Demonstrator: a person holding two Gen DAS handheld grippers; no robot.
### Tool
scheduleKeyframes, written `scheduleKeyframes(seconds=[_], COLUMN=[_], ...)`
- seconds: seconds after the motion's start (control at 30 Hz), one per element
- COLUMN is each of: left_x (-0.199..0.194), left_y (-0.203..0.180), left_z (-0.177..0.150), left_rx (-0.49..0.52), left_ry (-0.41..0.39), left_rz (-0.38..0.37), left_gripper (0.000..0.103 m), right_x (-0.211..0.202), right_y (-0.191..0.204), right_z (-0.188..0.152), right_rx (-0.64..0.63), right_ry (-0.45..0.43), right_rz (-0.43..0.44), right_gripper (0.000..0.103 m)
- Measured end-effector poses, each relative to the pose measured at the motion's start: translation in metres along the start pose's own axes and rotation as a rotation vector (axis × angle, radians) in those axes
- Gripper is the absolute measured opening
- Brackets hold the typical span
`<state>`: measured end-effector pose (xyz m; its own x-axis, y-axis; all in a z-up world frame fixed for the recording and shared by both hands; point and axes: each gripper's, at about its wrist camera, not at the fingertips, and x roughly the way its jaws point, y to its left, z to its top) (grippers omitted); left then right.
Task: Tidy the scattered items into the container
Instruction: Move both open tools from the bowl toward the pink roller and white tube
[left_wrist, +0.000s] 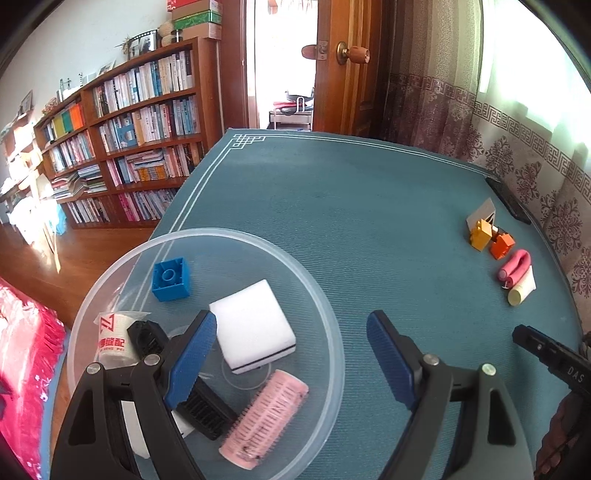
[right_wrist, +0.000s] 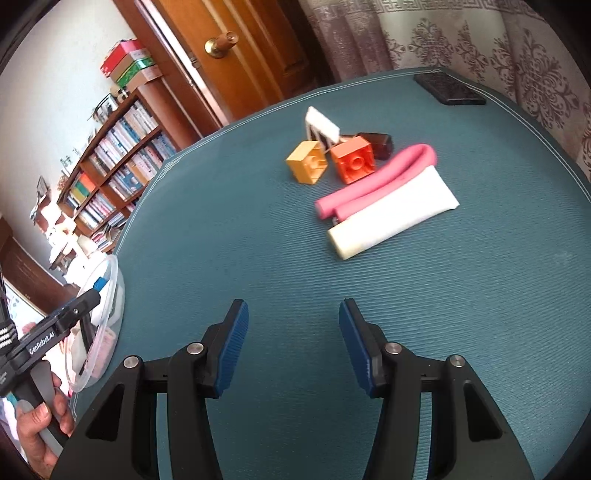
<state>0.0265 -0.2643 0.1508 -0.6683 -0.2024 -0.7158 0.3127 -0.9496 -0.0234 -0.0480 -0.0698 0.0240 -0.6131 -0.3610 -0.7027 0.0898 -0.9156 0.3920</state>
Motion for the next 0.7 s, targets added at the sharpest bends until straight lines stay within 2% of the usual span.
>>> scheduleKeyframes(seconds=[0.2,0.53,0.7], left_x=[0.001,0.006,0.009], left_y=[-0.022,-0.039,-0.049], left_z=[0.001,0.001,0.001], left_rx=[0.048,0.082,0.095], left_ry=[0.003,0.021,0.027], left_rz=[-0.019,-0.033,-0.049], left_gripper=[0.087,0.087,0.087], right_x=[0.001,0.028,0.026], right_y=[-0.018,-0.01,-0.02], right_z=[0.014,0.033,0.034], right_rx=[0.045,-0.001,-0.004], right_ry=[-0.033,-0.046,-0.056], right_rz=[-0.089,-0.215,-0.231], right_gripper=[0.055,0.055,0.055])
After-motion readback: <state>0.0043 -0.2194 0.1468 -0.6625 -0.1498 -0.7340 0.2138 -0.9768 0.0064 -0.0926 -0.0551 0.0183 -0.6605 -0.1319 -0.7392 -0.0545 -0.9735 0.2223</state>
